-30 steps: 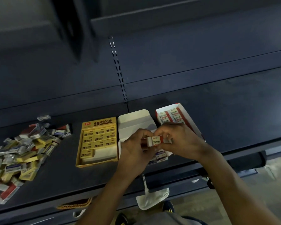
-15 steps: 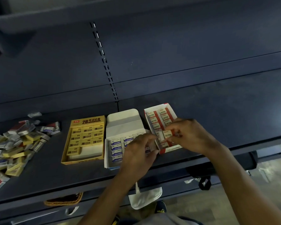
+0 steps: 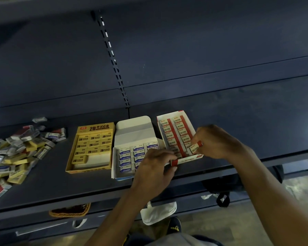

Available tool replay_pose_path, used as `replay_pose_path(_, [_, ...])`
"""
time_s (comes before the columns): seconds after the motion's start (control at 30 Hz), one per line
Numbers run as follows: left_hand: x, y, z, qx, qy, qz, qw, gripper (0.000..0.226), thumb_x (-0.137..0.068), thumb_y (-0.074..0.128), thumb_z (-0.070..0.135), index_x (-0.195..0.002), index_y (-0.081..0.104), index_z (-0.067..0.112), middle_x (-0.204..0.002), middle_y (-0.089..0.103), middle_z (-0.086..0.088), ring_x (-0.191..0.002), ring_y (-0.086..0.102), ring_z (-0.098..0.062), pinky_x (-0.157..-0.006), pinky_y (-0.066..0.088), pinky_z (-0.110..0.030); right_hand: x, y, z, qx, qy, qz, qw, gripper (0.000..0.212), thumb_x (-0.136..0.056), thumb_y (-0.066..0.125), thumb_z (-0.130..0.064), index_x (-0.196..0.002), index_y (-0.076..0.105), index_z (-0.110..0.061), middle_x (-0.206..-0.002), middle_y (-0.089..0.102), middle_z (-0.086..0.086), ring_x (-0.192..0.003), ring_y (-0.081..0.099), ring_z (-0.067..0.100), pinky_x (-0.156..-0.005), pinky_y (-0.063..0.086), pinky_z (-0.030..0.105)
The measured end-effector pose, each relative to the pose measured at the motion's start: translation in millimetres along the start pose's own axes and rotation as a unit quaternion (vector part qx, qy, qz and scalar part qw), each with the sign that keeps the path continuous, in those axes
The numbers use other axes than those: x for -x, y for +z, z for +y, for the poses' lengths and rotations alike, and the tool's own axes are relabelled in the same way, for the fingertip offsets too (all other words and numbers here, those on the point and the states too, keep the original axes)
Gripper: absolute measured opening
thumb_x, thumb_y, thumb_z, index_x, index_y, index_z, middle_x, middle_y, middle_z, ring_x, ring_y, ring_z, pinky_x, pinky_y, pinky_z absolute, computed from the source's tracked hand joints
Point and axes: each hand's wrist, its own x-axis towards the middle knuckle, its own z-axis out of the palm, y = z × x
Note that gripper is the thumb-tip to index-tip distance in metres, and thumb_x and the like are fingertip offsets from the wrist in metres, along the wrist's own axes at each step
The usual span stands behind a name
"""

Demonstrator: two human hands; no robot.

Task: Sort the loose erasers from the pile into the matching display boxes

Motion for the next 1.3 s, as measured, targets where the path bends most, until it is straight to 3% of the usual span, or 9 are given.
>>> replay_pose_path(0.27, [0.5, -0.5, 0.8, 0.01, 0.0, 0.005, 1.0, 0.026, -0.081, 0.062, 0.035, -0.103, 0.066, 0.023, -0.11, 0.065, 0.008, -0.107, 0.053, -0.011, -0.086, 0.04, -0.018, -11.4, 2.4, -5.5, 0.035, -0.003, -0.034, 0.999, 0.028, -0.081, 0.066, -0.011, -0.108, 0.069, -0.016, -0.115, 0.066, 0.004, -0.096, 0.064, 0.02, -0.079, 0.056, 0.031])
replay_pose_path(0.43, [-0.2, 0.2, -0.2, 0.012, 0.004, 0.007, 1.0, 0.029, -0.082, 0.056, 0.039, -0.103, 0.066, 0.023, -0.11, 0.065, 0.008, -0.106, 0.055, -0.011, -0.086, 0.044, -0.02, -13.6, -4.1, -4.8, -0.009, -0.001, -0.075, 0.997, 0.026, -0.081, 0.068, -0.01, -0.105, 0.069, -0.018, -0.12, 0.063, 0.001, -0.103, 0.06, 0.018, -0.081, 0.05, 0.025])
replay_pose_path(0.57, [-1.7, -6.1, 3.8, 0.039, 0.006, 0.009, 0.999, 0.034, -0.084, 0.045, 0.045, -0.103, 0.065, 0.024, -0.108, 0.066, 0.009, -0.101, 0.059, -0.008, -0.081, 0.053, -0.025, -19.3, -7.8, -4.7, -0.029, -0.003, -0.113, 0.993, 0.026, -0.08, 0.069, -0.01, -0.104, 0.067, -0.019, -0.118, 0.061, -0.002, -0.094, 0.053, 0.009, -0.075, 0.044, 0.021])
replay_pose_path(0.73, [0.1, -23.2, -4.2, 0.058, -0.016, 0.052, 0.997, 0.018, -0.085, 0.056, 0.027, -0.099, 0.067, 0.021, -0.103, 0.066, 0.006, -0.09, 0.062, -0.007, -0.076, 0.053, -0.022, -22.1, -14.6, 0.4, -0.032, -0.013, -0.153, 0.988, 0.031, -0.083, 0.068, -0.019, -0.113, 0.064, -0.019, -0.12, 0.06, -0.004, -0.093, 0.05, 0.007, -0.082, 0.043, 0.022])
replay_pose_path(0.87, [3.6, -36.1, -19.6, 0.03, -0.073, 0.069, 0.994, 0.007, -0.083, 0.068, 0.016, -0.088, 0.068, 0.02, -0.087, 0.068, 0.005, -0.078, 0.063, -0.009, -0.07, 0.054, -0.027, -22.8, -14.2, 0.6, -0.03, -0.009, -0.157, 0.987, 0.029, -0.085, 0.064, -0.012, -0.114, 0.064, -0.017, -0.124, 0.059, -0.001, -0.095, 0.048, 0.008, -0.083, 0.042, 0.022])
replay_pose_path(1.03, [4.6, -49.9, -35.6, -0.061, -0.185, -0.054, 0.979, 0.004, -0.085, 0.065, 0.029, -0.087, 0.061, 0.031, -0.086, 0.066, 0.015, -0.077, 0.057, 0.001, -0.071, 0.044, -0.016, -24.2, -12.6, -0.5, -0.03, -0.014, -0.147, 0.989, 0.022, -0.086, 0.062, -0.008, -0.103, 0.069, -0.018, -0.119, 0.062, -0.002, -0.092, 0.052, 0.008, -0.075, 0.043, 0.018])
replay_pose_path(1.17, [1.6, -56.4, -38.8, -0.052, -0.241, -0.147, 0.958, 0.012, -0.081, 0.066, 0.029, -0.086, 0.057, 0.034, -0.088, 0.065, 0.015, -0.085, 0.06, -0.006, -0.078, 0.049, -0.025, -27.5, -4.2, -3.4, 0.006, -0.016, -0.132, 0.991, 0.017, -0.086, 0.059, -0.009, -0.099, 0.069, -0.016, -0.116, 0.063, 0.002, -0.092, 0.057, 0.015, -0.066, 0.042, 0.018])
replay_pose_path(1.3, [-5.4, -54.5, -40.3, -0.077, -0.243, -0.181, 0.95, 0.011, -0.078, 0.069, 0.034, -0.082, 0.059, 0.034, -0.092, 0.066, 0.013, -0.08, 0.056, -0.006, -0.071, 0.046, -0.024, -30.7, -0.7, -3.8, 0.019, -0.013, -0.136, 0.99, 0.014, -0.084, 0.062, -0.012, -0.095, 0.069, -0.015, -0.11, 0.064, 0.001, -0.085, 0.056, 0.014, -0.058, 0.039, 0.017])
